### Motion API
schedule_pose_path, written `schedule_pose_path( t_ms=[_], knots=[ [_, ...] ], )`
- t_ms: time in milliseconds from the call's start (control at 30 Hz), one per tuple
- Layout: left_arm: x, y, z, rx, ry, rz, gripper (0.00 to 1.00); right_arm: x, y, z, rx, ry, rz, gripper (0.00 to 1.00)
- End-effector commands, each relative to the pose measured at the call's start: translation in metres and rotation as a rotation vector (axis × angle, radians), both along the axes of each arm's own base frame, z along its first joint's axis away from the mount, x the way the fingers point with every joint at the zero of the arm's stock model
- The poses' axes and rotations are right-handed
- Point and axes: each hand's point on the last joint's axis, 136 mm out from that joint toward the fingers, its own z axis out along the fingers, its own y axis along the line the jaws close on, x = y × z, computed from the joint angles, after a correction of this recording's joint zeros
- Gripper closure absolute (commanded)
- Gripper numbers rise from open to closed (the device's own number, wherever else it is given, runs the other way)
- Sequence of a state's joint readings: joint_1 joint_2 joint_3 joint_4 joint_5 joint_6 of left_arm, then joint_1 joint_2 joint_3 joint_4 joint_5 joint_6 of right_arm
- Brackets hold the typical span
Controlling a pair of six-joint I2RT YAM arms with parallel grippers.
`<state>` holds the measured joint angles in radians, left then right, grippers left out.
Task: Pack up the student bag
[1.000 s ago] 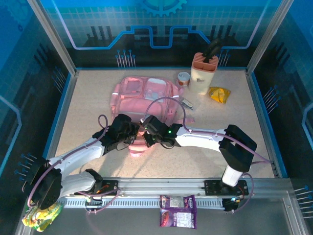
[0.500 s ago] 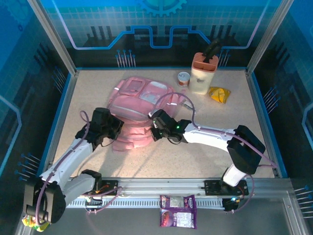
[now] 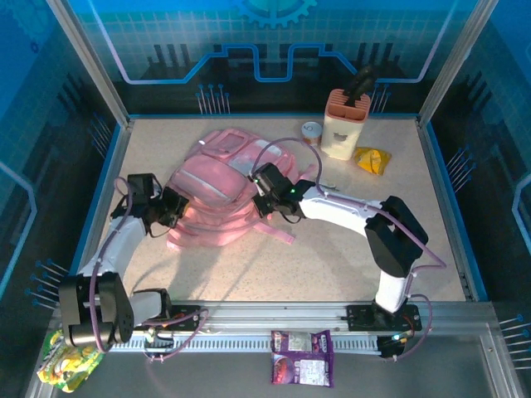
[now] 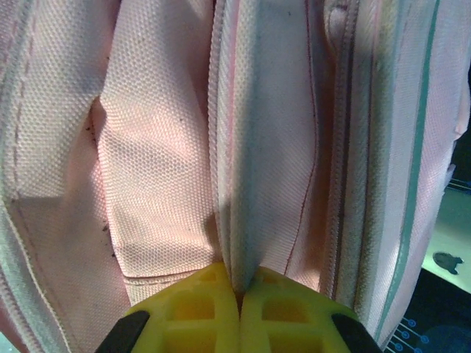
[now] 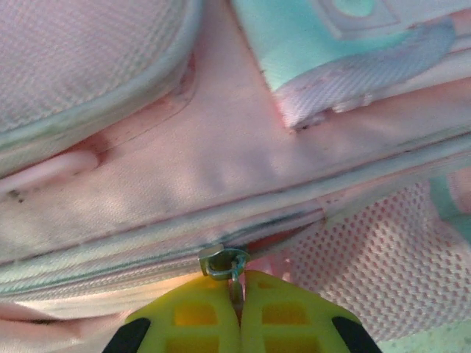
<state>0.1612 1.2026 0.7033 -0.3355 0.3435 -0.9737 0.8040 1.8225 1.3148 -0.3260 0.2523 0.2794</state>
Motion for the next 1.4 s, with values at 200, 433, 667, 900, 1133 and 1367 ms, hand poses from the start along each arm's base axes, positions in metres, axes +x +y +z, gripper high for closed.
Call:
schedule_pose_path(
  t_ms=[200, 433, 667, 900, 1133, 1367],
  knots=[
    [0.031, 0.045, 0.003, 0.116, -0.033, 0.081, 1.0, 0.044, -0.046, -0.01, -0.148, 0.014, -0.132, 1.0],
    [0.032, 0.038, 0.002, 0.105, -0.024, 0.042, 1.0, 0.029, -0.016, -0.01, -0.078, 0.086, -0.061, 0.83],
    [0.023, 0.028, 0.014, 0.122, -0.035, -0.011, 0.62, 0.011, -0.001, 0.033, 0.099, 0.17, -0.024, 0.45],
    [0.006, 0.019, 0.035, 0.2, -0.068, -0.006, 0.54, 0.018, 0.025, 0.047, 0.295, 0.335, -0.07, 0.35],
    [0.006, -0.004, 0.056, 0.336, -0.1, -0.089, 0.42, 0.042, 0.04, 0.039, 0.4, 0.416, -0.193, 0.3],
    [0.004, -0.041, 0.06, 0.466, -0.131, -0.172, 0.3, 0.037, 0.043, 0.016, 0.379, 0.454, -0.226, 0.32]
  ],
)
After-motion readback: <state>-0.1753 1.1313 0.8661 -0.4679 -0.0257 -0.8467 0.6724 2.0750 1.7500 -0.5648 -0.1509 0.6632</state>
